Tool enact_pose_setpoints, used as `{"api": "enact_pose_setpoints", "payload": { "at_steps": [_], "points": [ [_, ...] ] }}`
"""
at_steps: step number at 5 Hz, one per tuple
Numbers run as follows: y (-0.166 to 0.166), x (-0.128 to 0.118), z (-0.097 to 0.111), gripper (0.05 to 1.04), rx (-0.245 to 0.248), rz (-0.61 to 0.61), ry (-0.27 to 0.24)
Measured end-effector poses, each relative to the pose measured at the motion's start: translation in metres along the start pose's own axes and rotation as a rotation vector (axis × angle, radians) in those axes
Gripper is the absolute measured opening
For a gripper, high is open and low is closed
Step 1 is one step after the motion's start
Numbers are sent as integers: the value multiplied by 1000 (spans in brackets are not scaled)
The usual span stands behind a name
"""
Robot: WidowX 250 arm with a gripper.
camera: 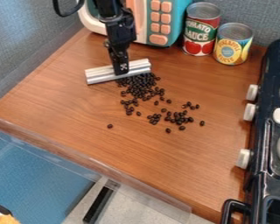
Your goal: Sweep into pile
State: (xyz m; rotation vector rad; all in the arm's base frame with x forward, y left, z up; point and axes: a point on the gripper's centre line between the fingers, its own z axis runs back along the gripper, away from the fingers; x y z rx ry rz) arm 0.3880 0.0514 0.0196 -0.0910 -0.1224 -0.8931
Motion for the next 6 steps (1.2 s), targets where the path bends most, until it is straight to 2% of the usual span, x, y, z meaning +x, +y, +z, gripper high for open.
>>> {"api": "enact_pose_setpoints", "payload": {
  "at_steps": [3, 6],
  "points": [
    [-37, -1, -2, 346, 9, 6, -34],
    [-62, -4, -3, 342, -48, 21, -47]
  ]
}}
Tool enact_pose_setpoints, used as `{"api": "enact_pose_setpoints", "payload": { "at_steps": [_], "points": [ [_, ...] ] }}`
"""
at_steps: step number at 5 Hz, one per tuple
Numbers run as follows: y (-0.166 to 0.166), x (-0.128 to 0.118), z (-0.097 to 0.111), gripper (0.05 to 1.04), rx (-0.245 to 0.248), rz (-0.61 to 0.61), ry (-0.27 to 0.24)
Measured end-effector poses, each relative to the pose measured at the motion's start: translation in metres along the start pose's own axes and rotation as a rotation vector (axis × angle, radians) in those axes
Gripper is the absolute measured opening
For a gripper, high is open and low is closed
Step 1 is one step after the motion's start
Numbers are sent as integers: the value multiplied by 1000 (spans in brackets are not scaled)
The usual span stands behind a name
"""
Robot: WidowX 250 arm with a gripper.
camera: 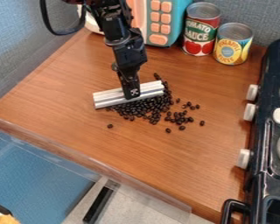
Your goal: Sweep into pile
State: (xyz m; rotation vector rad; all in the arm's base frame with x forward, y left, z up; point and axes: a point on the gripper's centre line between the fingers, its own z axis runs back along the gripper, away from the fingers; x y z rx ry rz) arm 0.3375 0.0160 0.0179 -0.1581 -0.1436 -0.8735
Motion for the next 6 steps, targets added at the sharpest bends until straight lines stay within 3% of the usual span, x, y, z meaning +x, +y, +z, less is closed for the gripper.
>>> {"api": "enact_pose_setpoints", "payload": {
  "at_steps": [3, 6],
  "points": [
    [-24, -2, 0, 342, -96, 11, 16],
    [-26, 4, 3, 342, -110, 16, 4]
  ]
}}
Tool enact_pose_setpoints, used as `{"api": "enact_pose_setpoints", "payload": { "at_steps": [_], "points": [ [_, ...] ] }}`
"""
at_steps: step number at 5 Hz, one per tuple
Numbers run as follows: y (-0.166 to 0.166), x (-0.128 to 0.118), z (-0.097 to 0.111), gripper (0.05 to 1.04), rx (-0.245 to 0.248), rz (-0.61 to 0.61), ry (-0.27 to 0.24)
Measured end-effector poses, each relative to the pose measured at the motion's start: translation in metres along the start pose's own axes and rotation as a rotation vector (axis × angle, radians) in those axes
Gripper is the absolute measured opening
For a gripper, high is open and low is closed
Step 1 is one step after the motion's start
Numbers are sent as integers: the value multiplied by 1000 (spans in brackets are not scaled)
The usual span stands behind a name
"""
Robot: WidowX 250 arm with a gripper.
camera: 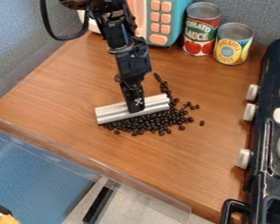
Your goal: Sweep into pile
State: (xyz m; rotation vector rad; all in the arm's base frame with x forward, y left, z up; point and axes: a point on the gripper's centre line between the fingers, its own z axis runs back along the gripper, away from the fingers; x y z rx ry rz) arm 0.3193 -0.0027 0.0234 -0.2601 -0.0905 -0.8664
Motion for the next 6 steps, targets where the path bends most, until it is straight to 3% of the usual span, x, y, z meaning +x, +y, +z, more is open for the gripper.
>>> {"api": "enact_pose_setpoints", "payload": {
  "at_steps": [2, 3, 4, 5, 6],
  "points": [
    [32, 11, 36, 342, 57, 20, -96],
    [56, 15, 70, 342, 117, 36, -156],
    [79, 21, 75, 342, 153, 14, -150],
    [100, 31, 61, 342, 180, -72, -96],
    [115, 43, 48, 342, 157, -206, -24]
  ]
}}
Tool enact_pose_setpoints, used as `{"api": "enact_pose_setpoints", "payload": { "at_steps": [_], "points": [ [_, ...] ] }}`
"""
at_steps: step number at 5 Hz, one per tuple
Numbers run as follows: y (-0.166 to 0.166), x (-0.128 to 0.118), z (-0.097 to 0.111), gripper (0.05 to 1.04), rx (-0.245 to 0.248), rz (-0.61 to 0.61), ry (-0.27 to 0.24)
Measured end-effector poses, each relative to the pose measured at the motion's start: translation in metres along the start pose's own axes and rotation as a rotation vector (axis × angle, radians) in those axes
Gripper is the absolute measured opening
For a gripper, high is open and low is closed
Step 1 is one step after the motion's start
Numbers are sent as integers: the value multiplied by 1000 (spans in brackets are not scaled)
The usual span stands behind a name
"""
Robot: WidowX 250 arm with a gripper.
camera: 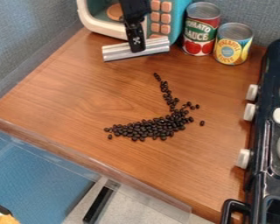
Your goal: Sweep into pile
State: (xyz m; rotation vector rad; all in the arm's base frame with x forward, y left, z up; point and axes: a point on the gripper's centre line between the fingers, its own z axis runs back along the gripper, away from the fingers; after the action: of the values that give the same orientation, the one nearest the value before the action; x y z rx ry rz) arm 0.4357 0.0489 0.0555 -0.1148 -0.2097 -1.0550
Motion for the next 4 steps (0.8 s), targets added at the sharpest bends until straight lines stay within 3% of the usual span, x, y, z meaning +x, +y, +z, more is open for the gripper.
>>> {"api": "enact_pose_setpoints", "payload": {
  "at_steps": [2, 4],
  "points": [
    [11, 7, -12, 342, 36, -174, 60],
    [10, 3, -31, 342, 41, -163, 68]
  ]
}}
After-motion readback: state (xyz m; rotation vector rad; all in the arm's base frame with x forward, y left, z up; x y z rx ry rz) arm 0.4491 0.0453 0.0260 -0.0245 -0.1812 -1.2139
